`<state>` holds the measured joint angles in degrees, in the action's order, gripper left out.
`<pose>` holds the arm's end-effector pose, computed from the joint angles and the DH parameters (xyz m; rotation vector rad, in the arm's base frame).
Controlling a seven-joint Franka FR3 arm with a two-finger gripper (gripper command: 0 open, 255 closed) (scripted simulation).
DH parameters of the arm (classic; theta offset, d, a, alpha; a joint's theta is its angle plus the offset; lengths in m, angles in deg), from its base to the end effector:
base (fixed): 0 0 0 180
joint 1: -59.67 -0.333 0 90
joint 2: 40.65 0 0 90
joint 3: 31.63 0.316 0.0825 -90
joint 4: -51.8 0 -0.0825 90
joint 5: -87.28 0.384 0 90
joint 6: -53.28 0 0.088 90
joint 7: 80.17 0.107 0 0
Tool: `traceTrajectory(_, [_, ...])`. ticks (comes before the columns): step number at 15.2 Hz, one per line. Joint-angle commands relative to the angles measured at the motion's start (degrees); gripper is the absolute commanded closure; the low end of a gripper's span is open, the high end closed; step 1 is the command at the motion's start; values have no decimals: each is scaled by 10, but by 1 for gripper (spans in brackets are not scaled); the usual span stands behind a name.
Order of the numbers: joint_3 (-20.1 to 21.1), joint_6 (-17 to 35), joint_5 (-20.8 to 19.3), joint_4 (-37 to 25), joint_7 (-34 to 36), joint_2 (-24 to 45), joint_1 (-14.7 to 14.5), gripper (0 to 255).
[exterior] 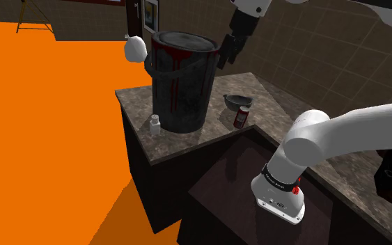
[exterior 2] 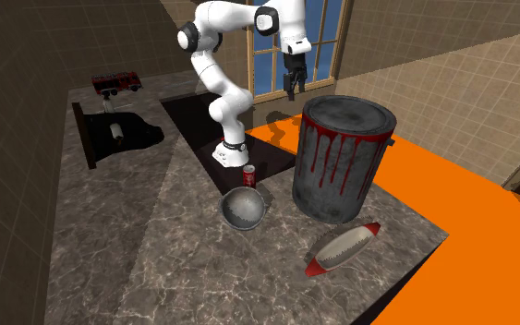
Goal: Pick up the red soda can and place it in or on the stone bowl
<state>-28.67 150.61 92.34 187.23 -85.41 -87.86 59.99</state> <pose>0.3087 0.0280 0.6105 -3.0807 -0.1846 -0.2471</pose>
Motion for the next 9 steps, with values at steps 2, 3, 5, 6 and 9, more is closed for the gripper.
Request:
traceTrajectory(2, [-6,10,-5,18,-5,-6,4,0])
traceTrajectory(3, [-12,19,-11,35,-11,-11,8,0])
traceTrajectory(5, [-24,39,-23,68,-22,-20,18,0])
traceTrajectory(6, [-30,49,-29,84,-27,-24,23,0])
traceTrajectory(9, [-50,80,-49,129,-44,-32,40,0])
